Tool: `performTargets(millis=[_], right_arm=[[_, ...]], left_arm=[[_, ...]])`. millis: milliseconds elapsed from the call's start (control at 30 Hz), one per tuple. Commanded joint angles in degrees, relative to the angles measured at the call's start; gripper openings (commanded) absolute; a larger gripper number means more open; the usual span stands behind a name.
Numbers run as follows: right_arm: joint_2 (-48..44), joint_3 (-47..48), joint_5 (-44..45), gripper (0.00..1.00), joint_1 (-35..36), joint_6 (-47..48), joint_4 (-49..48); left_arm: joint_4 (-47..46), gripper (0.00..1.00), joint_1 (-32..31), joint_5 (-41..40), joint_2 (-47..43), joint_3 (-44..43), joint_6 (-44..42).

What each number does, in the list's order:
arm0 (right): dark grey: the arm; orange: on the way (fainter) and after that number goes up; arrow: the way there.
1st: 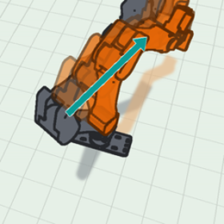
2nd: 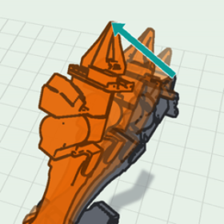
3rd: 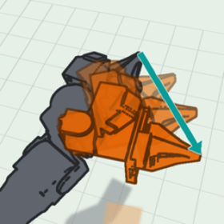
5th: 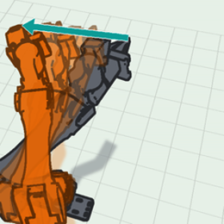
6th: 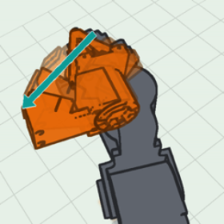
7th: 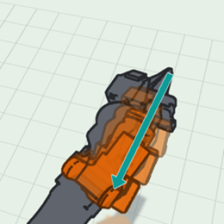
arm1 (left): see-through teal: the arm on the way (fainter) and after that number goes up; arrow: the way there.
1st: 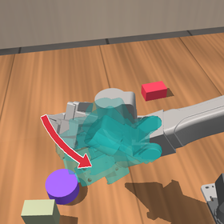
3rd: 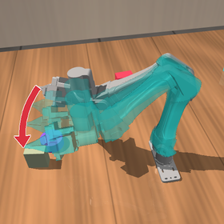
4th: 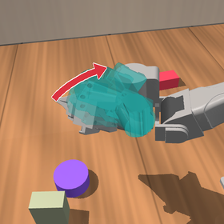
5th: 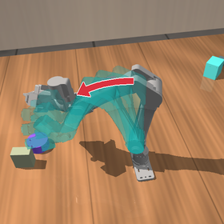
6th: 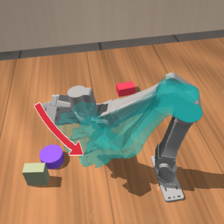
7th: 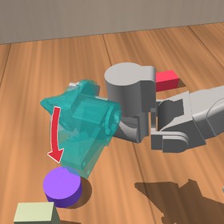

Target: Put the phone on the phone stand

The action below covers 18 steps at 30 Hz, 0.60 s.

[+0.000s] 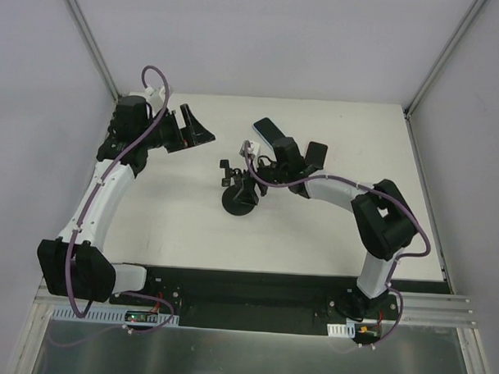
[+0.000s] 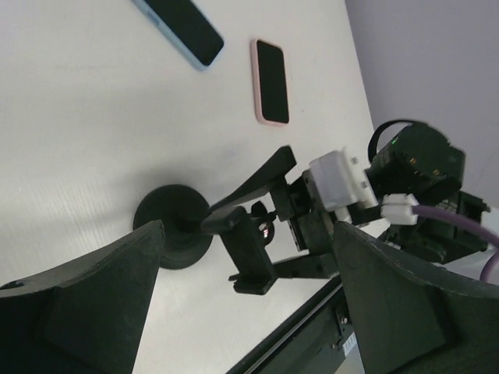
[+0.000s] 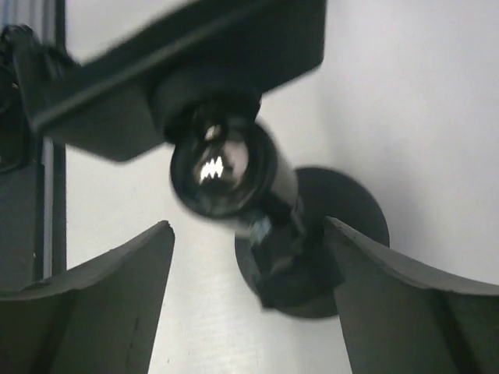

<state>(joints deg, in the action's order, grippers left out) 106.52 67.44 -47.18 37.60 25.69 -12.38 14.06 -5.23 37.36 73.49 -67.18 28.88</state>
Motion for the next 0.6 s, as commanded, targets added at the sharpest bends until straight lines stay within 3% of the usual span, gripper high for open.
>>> performTargets(millis=[0, 100, 200, 267, 333, 367, 400, 567], right_arm=[[-10.5, -7.2, 11.8, 0.86, -0.1, -3.5, 2.8], [-17.3, -9.9, 18.2, 1.00, 0.7, -9.2, 6.3], [-22.2, -9.0, 31.7, 0.96, 2.9, -16.3, 19.7], [-23.6, -8.3, 33.9, 0.96, 3.4, -27.6, 22.6], [-24.3, -9.9, 29.5, 0.96, 3.9, -38.3, 19.3], [-24.3, -10.9, 27.9, 0.96, 4.7, -48.1, 16.1], [-24.3, -12.2, 29.1, 0.96, 7.0, -52.5, 8.1], [-23.6, -11.4, 40.2, 0.96, 12.9, -65.0, 1.9]], left_arm=[[1.2, 0.88, -0.3, -0.8, -3.1, -5.4, -2.4], [1.1, 0.88, -0.8, -1.9, -4.7, -1.1, -3.7], [0.6, 0.88, -1.0, -2.5, -6.0, 1.4, -4.4], [0.1, 0.88, -1.1, -2.3, -7.2, 2.0, -4.0], [-1.2, 0.88, -1.2, -2.0, -8.3, 2.8, -3.3], [-1.6, 0.88, -1.2, -2.3, -9.1, 3.2, -3.1], [-1.8, 0.88, -1.2, -2.4, -9.6, 3.8, -3.0], [-2.6, 0.88, -1.4, -3.8, -11.4, 4.9, -3.1]])
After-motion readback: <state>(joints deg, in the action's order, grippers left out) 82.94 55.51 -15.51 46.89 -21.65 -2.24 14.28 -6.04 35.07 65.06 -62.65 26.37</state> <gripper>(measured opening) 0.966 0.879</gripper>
